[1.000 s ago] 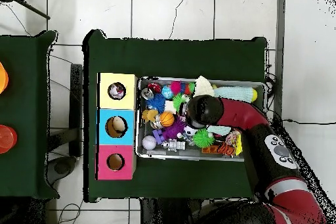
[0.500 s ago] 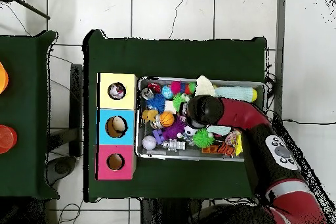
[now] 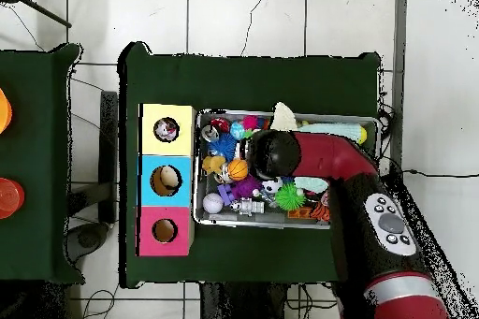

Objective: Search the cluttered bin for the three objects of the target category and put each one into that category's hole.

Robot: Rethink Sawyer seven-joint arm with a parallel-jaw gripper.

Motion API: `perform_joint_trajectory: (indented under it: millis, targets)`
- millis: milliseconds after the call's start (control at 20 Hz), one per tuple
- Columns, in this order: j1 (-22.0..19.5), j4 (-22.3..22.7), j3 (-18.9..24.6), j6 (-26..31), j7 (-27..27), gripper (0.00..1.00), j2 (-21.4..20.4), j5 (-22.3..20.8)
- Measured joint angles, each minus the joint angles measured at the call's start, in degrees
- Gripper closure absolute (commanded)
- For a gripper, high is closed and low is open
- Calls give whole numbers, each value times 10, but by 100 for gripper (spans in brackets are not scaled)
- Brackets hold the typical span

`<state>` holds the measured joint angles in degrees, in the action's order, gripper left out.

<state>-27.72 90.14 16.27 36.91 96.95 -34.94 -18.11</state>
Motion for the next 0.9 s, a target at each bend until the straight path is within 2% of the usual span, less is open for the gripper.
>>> perform_joint_trajectory:
  millis: [300,600,900]
  targets:
    - [46,7,-1,0,0,100,-51,20]
    - [72,8,-7,0,0,100,-75,36]
    - [98,14,-34,0,0,100,-95,50]
